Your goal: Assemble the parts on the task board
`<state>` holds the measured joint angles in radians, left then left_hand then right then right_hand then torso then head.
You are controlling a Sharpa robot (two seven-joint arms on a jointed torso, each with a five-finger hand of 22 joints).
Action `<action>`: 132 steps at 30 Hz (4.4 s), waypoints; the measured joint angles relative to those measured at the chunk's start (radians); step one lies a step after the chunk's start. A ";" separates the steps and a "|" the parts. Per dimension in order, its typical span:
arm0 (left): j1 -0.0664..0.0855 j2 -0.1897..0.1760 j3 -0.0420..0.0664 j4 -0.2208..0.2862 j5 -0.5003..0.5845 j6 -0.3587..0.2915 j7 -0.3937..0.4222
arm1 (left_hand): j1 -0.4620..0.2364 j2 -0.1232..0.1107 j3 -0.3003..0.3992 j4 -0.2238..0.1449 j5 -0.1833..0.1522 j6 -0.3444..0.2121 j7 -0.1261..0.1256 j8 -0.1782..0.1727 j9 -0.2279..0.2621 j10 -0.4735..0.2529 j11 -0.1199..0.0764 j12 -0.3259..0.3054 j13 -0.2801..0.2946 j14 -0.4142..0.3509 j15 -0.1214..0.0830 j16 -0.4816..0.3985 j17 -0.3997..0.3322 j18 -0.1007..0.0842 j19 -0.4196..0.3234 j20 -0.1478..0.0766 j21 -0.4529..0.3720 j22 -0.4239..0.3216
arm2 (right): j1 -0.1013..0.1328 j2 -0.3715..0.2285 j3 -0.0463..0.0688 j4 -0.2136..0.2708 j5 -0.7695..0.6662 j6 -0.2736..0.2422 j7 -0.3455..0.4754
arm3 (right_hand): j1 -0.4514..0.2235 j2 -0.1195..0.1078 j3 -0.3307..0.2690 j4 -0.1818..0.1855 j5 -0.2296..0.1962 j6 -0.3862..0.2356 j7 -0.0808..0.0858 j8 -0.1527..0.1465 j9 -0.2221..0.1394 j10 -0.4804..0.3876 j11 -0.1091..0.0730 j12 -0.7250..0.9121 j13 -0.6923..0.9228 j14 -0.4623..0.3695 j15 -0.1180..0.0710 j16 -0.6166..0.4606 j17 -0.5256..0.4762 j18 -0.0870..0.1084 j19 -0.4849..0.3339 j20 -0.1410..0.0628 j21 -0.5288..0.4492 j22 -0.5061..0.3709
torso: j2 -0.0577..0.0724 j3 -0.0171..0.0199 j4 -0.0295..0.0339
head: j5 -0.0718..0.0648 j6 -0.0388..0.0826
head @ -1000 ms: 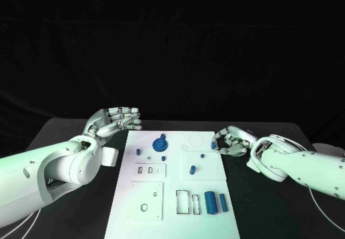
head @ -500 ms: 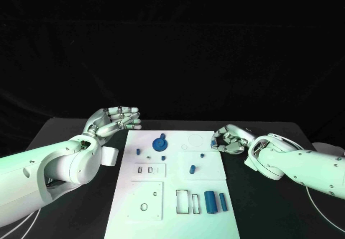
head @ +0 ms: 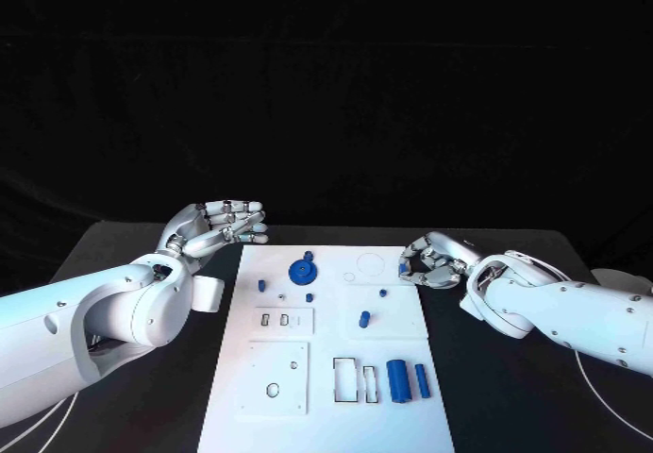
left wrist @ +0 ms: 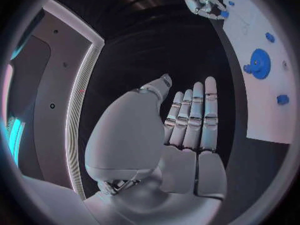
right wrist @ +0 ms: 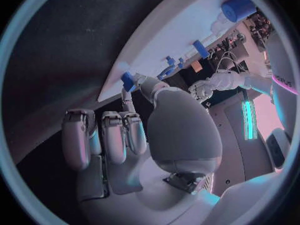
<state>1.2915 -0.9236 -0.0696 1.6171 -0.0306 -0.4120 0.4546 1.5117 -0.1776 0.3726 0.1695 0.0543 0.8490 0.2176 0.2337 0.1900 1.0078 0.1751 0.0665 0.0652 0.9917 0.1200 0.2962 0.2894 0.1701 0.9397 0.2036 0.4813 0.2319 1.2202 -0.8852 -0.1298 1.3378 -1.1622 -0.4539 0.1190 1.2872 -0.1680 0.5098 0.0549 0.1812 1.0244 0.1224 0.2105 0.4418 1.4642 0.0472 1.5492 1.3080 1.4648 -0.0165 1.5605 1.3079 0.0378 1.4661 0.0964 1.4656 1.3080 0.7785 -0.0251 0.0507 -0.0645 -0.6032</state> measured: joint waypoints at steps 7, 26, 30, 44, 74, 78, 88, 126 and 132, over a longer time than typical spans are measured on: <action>0.000 0.000 0.000 -0.002 0.000 0.001 -0.001 | 0.000 0.000 0.003 -0.003 0.000 0.000 0.000 0.000 0.000 0.000 0.000 0.000 0.000 0.000 0.000 0.000 0.000 0.000 0.000 0.000 0.000 0.000 | 0.000 -0.005 0.000 0.030 -0.003 -0.036 -0.001 | -0.004 0.012 0.009 -0.009 0.026 0.001 -0.002 0.012 0.001 0.001 -0.010 0.008 0.000 0.004 -0.011 0.000 0.000 0.000 0.001 -0.013 0.013 0.000 | -0.001 0.0009 -0.0005 | 0.000 0.000; -0.001 0.018 -0.002 -0.031 0.001 0.005 -0.002 | 0.000 0.000 0.003 -0.003 0.000 0.000 0.000 0.000 0.000 0.000 0.000 0.000 0.000 0.000 0.000 0.000 0.001 0.000 0.000 0.000 0.000 0.000 | 0.024 0.071 0.007 0.258 -0.082 -0.122 -0.117 | -0.025 0.038 0.017 -0.001 0.026 0.002 -0.001 0.013 -0.001 0.001 -0.017 0.008 0.000 0.000 -0.014 0.000 0.000 0.000 0.002 -0.020 0.019 0.000 | -0.015 0.0000 -0.0061 | 0.037 -0.023; -0.001 0.027 -0.003 -0.042 0.001 0.005 -0.003 | 0.000 0.000 0.003 -0.003 0.000 0.000 0.000 0.000 0.000 0.000 0.000 0.000 0.000 0.000 0.000 0.000 0.001 0.000 0.000 0.000 0.000 0.000 | 0.023 0.126 0.004 0.271 -0.113 -0.119 -0.155 | -0.027 0.039 0.017 -0.001 0.025 0.001 -0.001 0.013 -0.001 0.001 -0.017 0.008 0.000 0.000 -0.014 0.000 0.000 0.000 0.000 -0.021 0.019 0.000 | -0.021 -0.0019 -0.0063 | 0.052 -0.033; -0.002 0.047 -0.004 -0.063 0.002 0.007 -0.004 | -0.004 0.004 0.003 -0.003 0.000 0.000 0.000 0.000 0.000 0.000 0.000 0.000 0.000 0.000 0.000 0.000 0.002 0.000 0.000 0.000 0.000 0.000 | -0.008 0.277 -0.009 0.220 -0.223 -0.072 -0.252 | -0.029 0.041 0.016 0.003 0.021 0.001 -0.001 0.013 -0.001 0.001 -0.017 0.008 0.000 0.000 -0.014 0.000 0.000 0.000 0.000 -0.021 0.019 -0.001 | -0.030 -0.0084 -0.0051 | 0.071 -0.051; -0.002 0.053 -0.004 -0.064 0.003 0.009 -0.006 | -0.004 0.004 0.003 -0.003 0.000 0.000 0.000 0.000 0.000 0.004 -0.004 0.000 0.000 0.000 0.000 0.000 0.002 0.000 -0.003 0.004 0.000 0.000 | -0.057 0.353 -0.018 0.148 -0.339 -0.002 -0.307 | -0.049 0.032 0.015 0.008 0.013 -0.003 -0.005 0.014 0.000 0.001 -0.017 0.003 -0.001 0.000 -0.014 0.000 -0.001 0.000 0.000 -0.021 0.019 0.000 | -0.028 -0.0054 -0.0058 | 0.089 -0.065; -0.002 0.053 -0.004 -0.064 0.003 0.009 -0.006 | -0.004 0.004 0.003 -0.003 0.000 0.000 0.000 0.000 0.000 0.004 -0.004 0.000 0.000 0.000 0.000 0.000 0.002 0.000 -0.003 0.004 0.000 0.000 | -0.057 0.354 -0.018 0.146 -0.344 -0.002 -0.307 | -0.052 0.029 0.015 0.008 0.012 -0.003 -0.005 0.014 0.001 0.001 -0.017 0.003 -0.001 0.000 -0.014 0.000 -0.001 0.000 0.000 -0.021 0.015 0.000 | -0.028 -0.0050 -0.0060 | 0.089 -0.065; -0.002 0.052 -0.004 -0.064 0.004 0.010 -0.007 | -0.004 0.004 0.006 -0.006 0.000 0.004 -0.004 0.000 0.000 0.004 -0.004 0.000 0.000 0.000 0.000 0.000 0.003 0.000 -0.003 0.004 0.000 0.001 | -0.057 0.354 -0.018 0.141 -0.354 -0.003 -0.307 | -0.056 0.025 0.014 0.008 0.010 -0.004 -0.007 0.014 0.001 0.001 -0.017 -0.003 -0.001 0.000 -0.014 0.000 -0.001 0.000 0.000 -0.021 0.013 0.000 | -0.028 -0.0054 -0.0063 | 0.088 -0.066; -0.002 0.051 -0.004 -0.066 0.004 0.012 -0.010 | -0.004 0.004 0.006 -0.006 0.000 0.004 -0.004 0.000 0.000 0.004 -0.004 0.000 0.000 0.000 0.000 -0.004 0.003 0.000 -0.003 0.004 0.000 0.001 | -0.061 0.356 -0.022 0.132 -0.367 0.010 -0.327 | -0.116 -0.035 -0.033 0.040 0.011 -0.074 0.020 -0.018 0.008 0.001 0.005 -0.038 -0.001 0.000 0.001 0.000 0.000 0.000 0.000 -0.006 -0.005 -0.001 | -0.028 -0.0056 -0.0063 | 0.085 -0.072; -0.002 0.050 -0.004 -0.066 0.004 0.012 -0.011 | -0.004 0.004 0.006 -0.006 0.000 0.004 -0.004 0.000 0.000 0.004 -0.004 0.000 0.000 0.000 0.000 -0.004 0.003 0.000 -0.003 0.004 0.000 0.001 | -0.061 0.356 -0.022 0.132 -0.367 0.007 -0.328 | -0.121 -0.040 -0.044 0.046 0.011 -0.083 0.022 -0.027 0.006 0.001 0.012 -0.047 0.000 0.002 0.003 0.000 0.000 0.000 0.000 -0.006 -0.010 -0.001 | -0.028 -0.0056 -0.0067 | 0.087 -0.073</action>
<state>1.2897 -0.8732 -0.0740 1.5514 -0.0268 -0.3999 0.4439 1.5078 -0.1736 0.3782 0.1640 0.0543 0.8526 0.2140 0.2337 0.1900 1.0115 0.1715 0.0665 0.0652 0.9917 0.1200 0.2923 0.2924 0.1700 0.9363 0.2072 0.4813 0.2326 1.1588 -0.5295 -0.1519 1.4693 -1.5294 -0.4465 -0.2089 1.1660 -0.2081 0.4662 0.1009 0.1918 0.9415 0.1443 0.1833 0.4481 1.4649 0.0593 1.5021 1.3081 1.4671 -0.0136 1.5605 1.3081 0.0377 1.4660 0.0900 1.4560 1.3073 0.7507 -0.0307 0.0440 0.0223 -0.6762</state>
